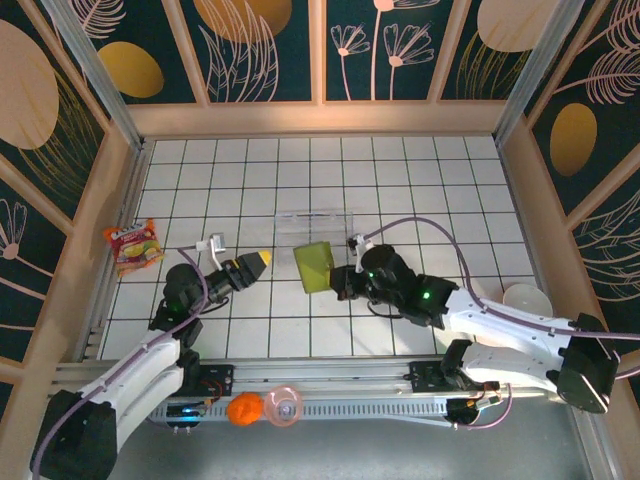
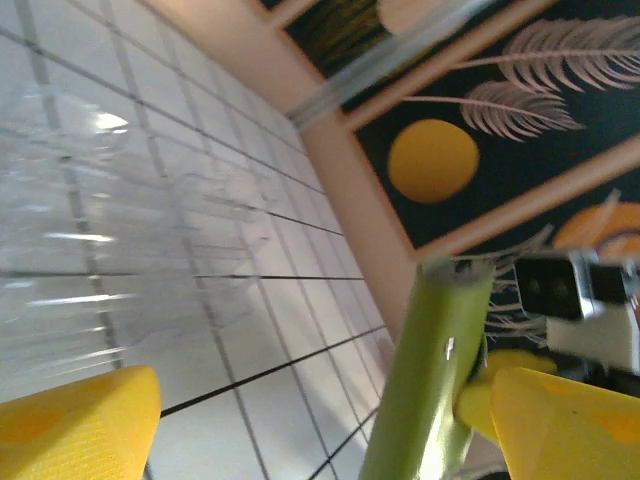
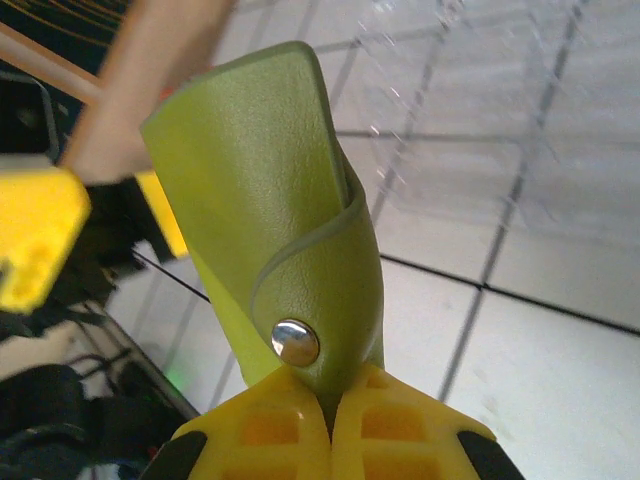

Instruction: Take the credit cards out of the card holder

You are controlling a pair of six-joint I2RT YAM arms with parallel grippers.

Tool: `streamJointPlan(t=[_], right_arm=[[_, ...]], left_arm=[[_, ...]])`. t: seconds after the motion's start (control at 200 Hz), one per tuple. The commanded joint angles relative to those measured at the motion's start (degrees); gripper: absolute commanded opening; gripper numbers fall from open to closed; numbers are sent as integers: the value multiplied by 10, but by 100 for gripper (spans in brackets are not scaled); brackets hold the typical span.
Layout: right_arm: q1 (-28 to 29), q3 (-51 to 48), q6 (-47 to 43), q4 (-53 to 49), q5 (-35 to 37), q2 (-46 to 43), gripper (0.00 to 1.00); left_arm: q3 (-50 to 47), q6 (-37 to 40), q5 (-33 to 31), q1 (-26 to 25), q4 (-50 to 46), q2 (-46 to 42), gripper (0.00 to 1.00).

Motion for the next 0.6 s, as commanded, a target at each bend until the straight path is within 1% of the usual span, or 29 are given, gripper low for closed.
streamJointPlan(t=[0.0,0.14,0.235,0.315,0.43,0.595], right_arm=[[-10,28,-4,75,-37,11,0],[-11,45,-10,94,-84,39,0],[-11,49,-9,108,-107,51,0],[-11,50,-14,117,-121,53,0],[-12,54,-19,116,-127,61,0],[-20,58,-22,107,-123,72,0]], left_arm=[[8,14,14,-24,110,11,83],[12,25,22,-50,157,23,82],[21,41,20,-67,158,27,81],[32,53,15,-75,143,34,77],[39,56,21,-87,152,54,66],[48,60,15,-115,168,77,45]])
